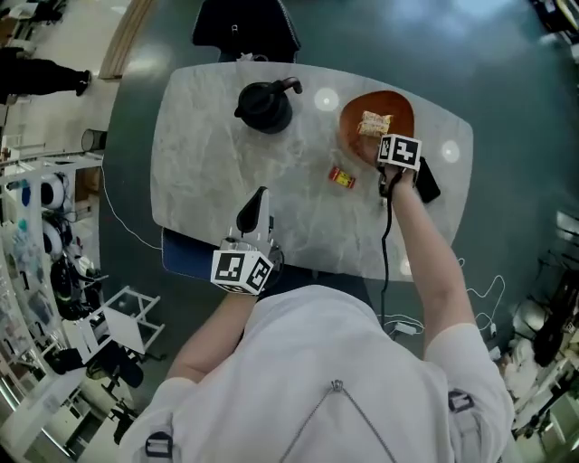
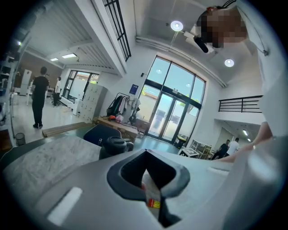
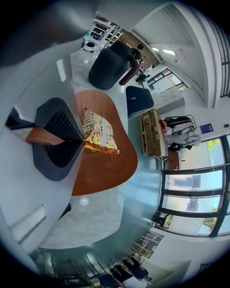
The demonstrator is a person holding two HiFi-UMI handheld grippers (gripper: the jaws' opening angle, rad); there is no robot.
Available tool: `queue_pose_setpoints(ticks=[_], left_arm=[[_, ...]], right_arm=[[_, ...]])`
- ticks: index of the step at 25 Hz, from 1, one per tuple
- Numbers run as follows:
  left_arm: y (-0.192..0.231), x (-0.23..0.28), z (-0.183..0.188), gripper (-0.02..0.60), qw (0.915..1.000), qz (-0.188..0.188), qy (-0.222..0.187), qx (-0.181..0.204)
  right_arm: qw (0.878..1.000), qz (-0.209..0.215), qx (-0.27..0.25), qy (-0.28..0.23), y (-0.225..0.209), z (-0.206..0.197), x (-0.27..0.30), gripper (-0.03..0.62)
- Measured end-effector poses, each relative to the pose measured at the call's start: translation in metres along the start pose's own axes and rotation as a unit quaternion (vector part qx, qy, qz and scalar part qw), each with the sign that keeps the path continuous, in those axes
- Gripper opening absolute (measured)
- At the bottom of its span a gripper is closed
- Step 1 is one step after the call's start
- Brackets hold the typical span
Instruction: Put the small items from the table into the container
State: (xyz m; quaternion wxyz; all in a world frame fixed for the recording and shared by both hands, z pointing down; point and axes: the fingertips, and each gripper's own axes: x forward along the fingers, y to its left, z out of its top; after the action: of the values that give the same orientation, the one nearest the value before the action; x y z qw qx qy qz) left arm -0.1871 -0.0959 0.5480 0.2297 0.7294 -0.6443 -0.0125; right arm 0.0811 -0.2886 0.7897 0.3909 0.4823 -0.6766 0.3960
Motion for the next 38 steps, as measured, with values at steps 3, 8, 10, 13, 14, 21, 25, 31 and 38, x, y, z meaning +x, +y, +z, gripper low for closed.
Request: queue_pose_setpoints(ticks=[3, 8, 10, 13, 14, 21, 25, 31, 38], left_arm=[[0.025, -0.012, -0.009, 0.003, 0.9995, 0.03, 0.004, -0.013], [0.041, -0.02, -0.025, 0.005, 0.9981, 0.05, 0.013, -0.033], [0.04, -0.023, -0.027, 0.005, 0.9979, 0.052, 0.014, -0.037], [0.036, -0.027, -0.024, 0.003, 0.9981, 0.047, 0.011, -0.038], [0.035, -0.029, -0.022, 0.005, 0.9984, 0.045, 0.009, -0.035], [0.024, -0.033, 0.013, 0.003, 0.9997, 0.011, -0.023, -0.001], [-0.005, -0.035, 0.037, 0.003, 0.9984, -0.027, -0.043, 0.024], [-0.053, -0.031, 0.088, 0.003, 0.9885, -0.101, -0.096, 0.058], [-0.111, -0.055, 0.135, 0.003, 0.974, -0.154, -0.146, 0.08]], right_arm=[[0.998, -0.015, 0.027, 0.046, -0.003, -0.001, 0.032, 0.031], [0.994, -0.033, 0.058, 0.084, -0.009, -0.005, 0.054, 0.04], [0.994, -0.032, 0.063, 0.087, -0.009, -0.007, 0.056, 0.065], [0.994, -0.015, 0.08, 0.075, -0.005, -0.005, 0.049, 0.16], [0.994, -0.012, 0.083, 0.066, -0.004, -0.003, 0.044, 0.16], [0.991, 0.029, 0.086, -0.102, 0.01, 0.028, -0.06, 0.156], [0.964, 0.08, 0.067, -0.246, 0.038, 0.032, -0.163, 0.173], [0.904, 0.117, 0.03, -0.411, 0.083, 0.021, -0.319, 0.167], [0.845, 0.087, -0.047, -0.526, 0.101, -0.01, -0.44, 0.167]])
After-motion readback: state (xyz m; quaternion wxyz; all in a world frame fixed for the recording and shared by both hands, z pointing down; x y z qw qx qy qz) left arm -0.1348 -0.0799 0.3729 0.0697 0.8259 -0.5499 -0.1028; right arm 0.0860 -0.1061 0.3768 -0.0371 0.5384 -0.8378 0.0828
